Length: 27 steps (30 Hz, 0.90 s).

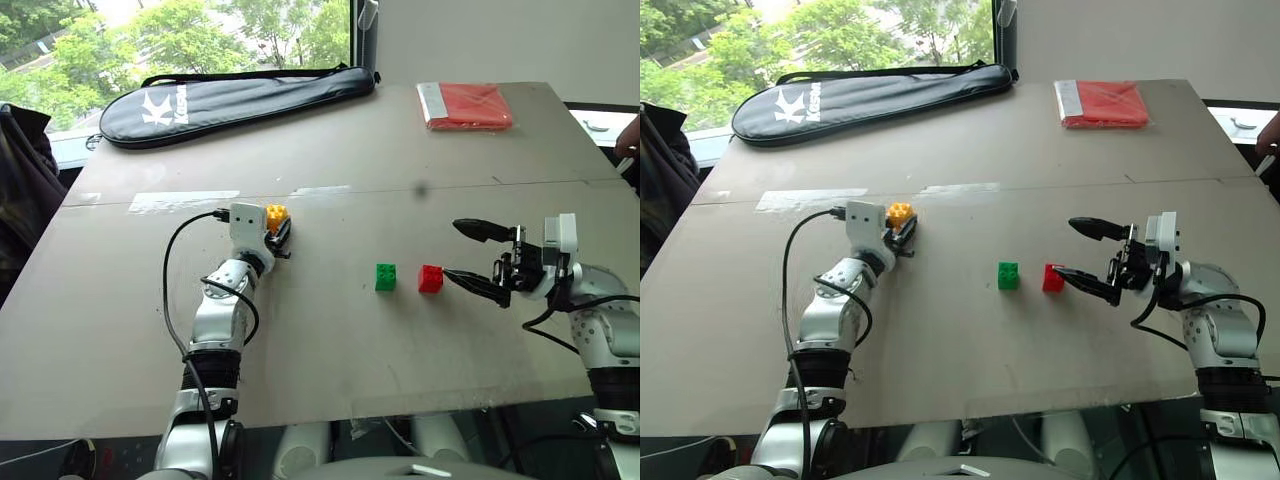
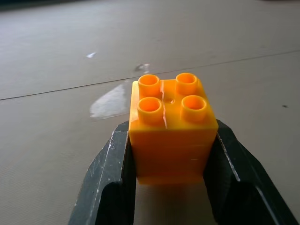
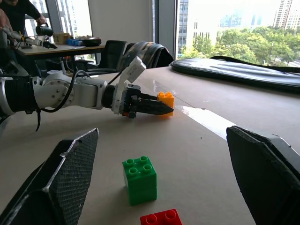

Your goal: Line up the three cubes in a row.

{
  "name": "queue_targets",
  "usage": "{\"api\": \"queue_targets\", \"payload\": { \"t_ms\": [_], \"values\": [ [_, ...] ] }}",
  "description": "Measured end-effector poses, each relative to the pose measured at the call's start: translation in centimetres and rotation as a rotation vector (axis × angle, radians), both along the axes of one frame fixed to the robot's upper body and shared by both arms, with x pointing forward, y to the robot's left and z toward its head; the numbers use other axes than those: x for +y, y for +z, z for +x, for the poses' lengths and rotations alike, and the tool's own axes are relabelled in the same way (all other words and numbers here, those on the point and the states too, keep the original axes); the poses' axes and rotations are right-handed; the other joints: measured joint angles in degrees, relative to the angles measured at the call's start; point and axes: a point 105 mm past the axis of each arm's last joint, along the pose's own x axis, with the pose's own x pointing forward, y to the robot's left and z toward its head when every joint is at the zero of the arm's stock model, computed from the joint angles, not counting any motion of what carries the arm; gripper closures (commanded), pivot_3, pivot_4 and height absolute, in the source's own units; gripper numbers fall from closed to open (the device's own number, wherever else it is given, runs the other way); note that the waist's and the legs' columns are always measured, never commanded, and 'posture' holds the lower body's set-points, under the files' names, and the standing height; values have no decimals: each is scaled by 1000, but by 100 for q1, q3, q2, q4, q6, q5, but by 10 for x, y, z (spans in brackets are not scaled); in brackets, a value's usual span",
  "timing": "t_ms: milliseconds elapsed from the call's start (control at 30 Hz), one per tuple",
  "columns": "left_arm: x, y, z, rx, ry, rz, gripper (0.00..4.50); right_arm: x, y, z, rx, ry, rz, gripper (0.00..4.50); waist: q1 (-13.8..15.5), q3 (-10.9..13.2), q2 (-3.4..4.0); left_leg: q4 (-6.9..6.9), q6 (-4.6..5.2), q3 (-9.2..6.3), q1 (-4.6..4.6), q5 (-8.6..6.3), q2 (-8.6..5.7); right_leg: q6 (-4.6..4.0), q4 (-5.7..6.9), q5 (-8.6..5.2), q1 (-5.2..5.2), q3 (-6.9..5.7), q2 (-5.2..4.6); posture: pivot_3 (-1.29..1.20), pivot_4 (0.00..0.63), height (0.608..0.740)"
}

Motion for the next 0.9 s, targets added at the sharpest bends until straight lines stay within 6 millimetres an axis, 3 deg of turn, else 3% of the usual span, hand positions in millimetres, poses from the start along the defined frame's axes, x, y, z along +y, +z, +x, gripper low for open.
{"api": "queue_targets", "payload": {
  "t_ms": [67,167,333,433,900],
  "values": [
    [-29,-2,-15,-14,-269,78,3171,-2,-4,-1,10,8,1,0,-2,0,0,0,0,9,0,0,-1,0,-3,0,0,2,0,0,150,740],
    [-51,-10,-35,-4,-525,131,3171,-7,-13,-8,25,34,-20,0,-3,0,0,0,2,15,0,-1,1,-1,-5,-1,0,3,3,0,150,740],
    [-53,-20,-55,13,-796,191,3171,-24,-41,-23,92,43,-103,0,-8,0,0,-1,3,25,2,-2,4,-1,-3,-1,0,1,6,0,150,740],
    [-57,-21,-55,17,-928,234,3171,-25,-42,-25,83,47,-111,0,-22,0,0,3,4,27,5,-1,4,-1,1,-1,2,4,10,0,150,740],
    [-58,-20,-41,17,-1042,303,3171,-24,-41,-25,74,47,-109,0,-13,-1,0,7,4,16,6,-1,4,1,6,0,3,7,15,0,150,740]
  ]
}}
